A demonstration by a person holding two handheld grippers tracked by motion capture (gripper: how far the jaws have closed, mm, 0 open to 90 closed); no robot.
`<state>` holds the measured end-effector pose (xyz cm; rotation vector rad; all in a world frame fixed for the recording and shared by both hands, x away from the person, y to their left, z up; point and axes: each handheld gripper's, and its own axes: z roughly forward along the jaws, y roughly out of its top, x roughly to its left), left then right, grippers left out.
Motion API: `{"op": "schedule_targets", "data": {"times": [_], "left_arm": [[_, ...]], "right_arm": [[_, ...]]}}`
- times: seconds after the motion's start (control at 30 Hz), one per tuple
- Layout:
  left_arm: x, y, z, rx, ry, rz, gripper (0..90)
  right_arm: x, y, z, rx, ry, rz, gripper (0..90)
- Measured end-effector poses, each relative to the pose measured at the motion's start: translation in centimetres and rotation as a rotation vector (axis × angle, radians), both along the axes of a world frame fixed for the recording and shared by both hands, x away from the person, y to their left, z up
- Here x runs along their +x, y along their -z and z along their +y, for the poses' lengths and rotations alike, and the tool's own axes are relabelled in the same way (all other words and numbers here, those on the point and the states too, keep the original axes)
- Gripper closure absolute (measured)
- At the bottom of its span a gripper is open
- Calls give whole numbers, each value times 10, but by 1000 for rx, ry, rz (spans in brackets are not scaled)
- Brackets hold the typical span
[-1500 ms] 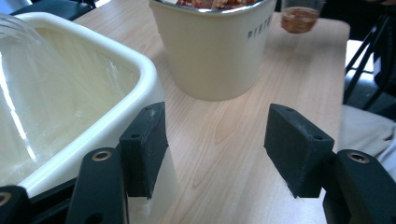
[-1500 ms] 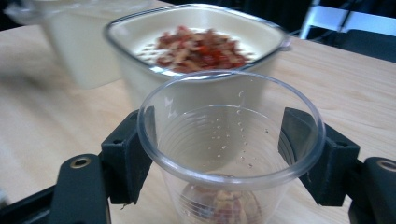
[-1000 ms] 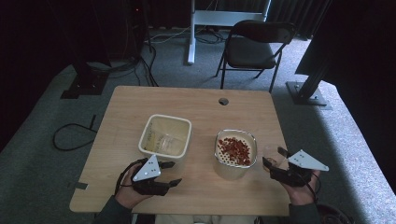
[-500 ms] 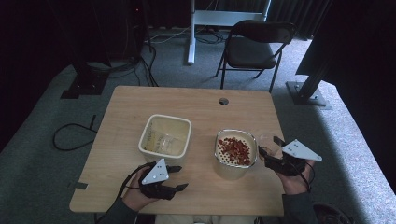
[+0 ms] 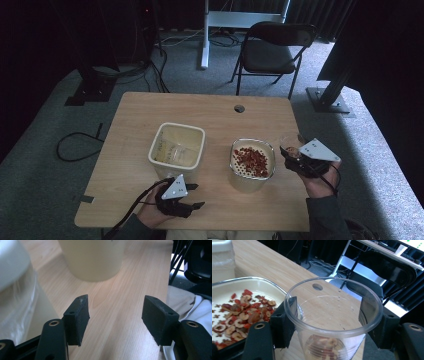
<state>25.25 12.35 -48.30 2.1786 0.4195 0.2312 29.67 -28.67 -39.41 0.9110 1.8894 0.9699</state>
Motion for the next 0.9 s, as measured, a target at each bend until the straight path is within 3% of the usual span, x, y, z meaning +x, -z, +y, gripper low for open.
{"op": "schedule_targets", "data": {"times": [0.13,0.27,0.37,0.6,0.9], "left_arm": [[3,6,5,1,-22,8,393],[8,15,16,-22,-68,45,394],[11,21,24,-29,-97,64,398],[14,26,29,-19,-123,67,397],[15,30,26,1,-116,74,397]], "right_arm": [[4,-2,3,-42,-1,5,313],[7,-3,7,-106,10,-1,314],[8,-4,11,-123,-2,-5,314],[11,-5,18,-159,-22,-14,315],[13,-2,29,-343,-31,-21,315]]}}
